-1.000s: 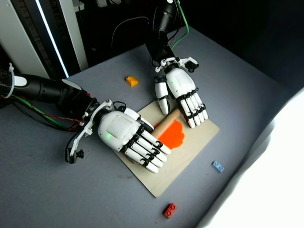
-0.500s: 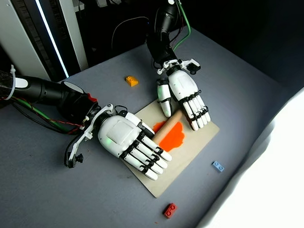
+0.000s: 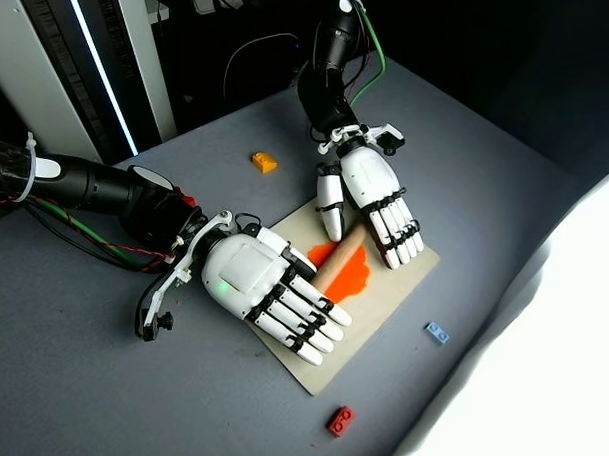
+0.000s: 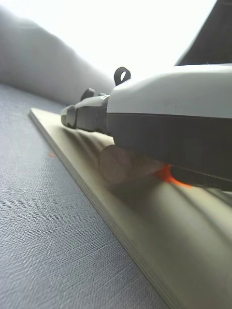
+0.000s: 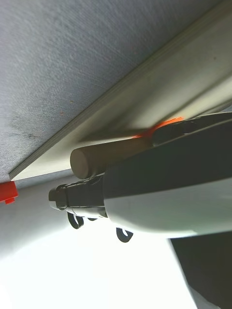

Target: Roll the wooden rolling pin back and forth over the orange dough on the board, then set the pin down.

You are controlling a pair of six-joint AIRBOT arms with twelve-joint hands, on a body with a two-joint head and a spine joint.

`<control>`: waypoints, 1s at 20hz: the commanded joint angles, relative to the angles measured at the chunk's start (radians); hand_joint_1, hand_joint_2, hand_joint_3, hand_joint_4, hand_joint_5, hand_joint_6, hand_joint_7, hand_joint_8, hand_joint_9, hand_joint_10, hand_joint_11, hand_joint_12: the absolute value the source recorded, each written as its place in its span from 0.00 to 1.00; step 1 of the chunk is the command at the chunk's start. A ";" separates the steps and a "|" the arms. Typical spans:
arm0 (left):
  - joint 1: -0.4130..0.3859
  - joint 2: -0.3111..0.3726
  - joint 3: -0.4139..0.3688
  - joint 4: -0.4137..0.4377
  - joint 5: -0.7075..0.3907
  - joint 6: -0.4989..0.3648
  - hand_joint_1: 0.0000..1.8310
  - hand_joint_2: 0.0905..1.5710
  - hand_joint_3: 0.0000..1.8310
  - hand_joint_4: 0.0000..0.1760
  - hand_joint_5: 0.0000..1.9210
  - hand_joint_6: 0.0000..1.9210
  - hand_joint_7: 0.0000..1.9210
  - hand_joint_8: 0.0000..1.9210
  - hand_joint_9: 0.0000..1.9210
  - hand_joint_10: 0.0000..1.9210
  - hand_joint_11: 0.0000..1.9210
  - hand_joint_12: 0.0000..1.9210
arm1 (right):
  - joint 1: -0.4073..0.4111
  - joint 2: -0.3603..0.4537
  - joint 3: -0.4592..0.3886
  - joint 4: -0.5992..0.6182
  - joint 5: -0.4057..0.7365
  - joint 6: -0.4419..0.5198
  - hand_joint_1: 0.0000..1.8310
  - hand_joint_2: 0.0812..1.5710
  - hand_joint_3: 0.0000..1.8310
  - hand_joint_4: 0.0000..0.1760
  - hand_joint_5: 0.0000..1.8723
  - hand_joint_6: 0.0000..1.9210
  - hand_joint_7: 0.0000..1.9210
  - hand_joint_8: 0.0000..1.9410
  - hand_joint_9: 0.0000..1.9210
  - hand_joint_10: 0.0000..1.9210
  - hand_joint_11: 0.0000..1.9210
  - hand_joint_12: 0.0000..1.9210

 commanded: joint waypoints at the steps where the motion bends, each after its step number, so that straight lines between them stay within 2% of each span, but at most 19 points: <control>1: -0.008 -0.002 0.007 0.047 -0.089 -0.004 0.00 0.90 0.00 0.00 0.00 0.00 0.00 0.00 0.00 0.00 0.00 0.00 | 0.018 0.002 0.005 -0.067 -0.084 0.006 0.00 0.92 0.00 0.00 0.03 0.01 0.01 0.00 0.00 0.00 0.00 0.00; 20: -0.035 -0.029 0.088 0.047 -0.030 -0.017 0.00 0.90 0.00 0.00 0.00 0.00 0.00 0.00 0.00 0.00 0.00 0.00 | 0.037 -0.006 0.038 -0.050 -0.045 0.040 0.00 0.91 0.00 0.00 0.02 0.00 0.01 0.00 0.00 0.00 0.00 0.00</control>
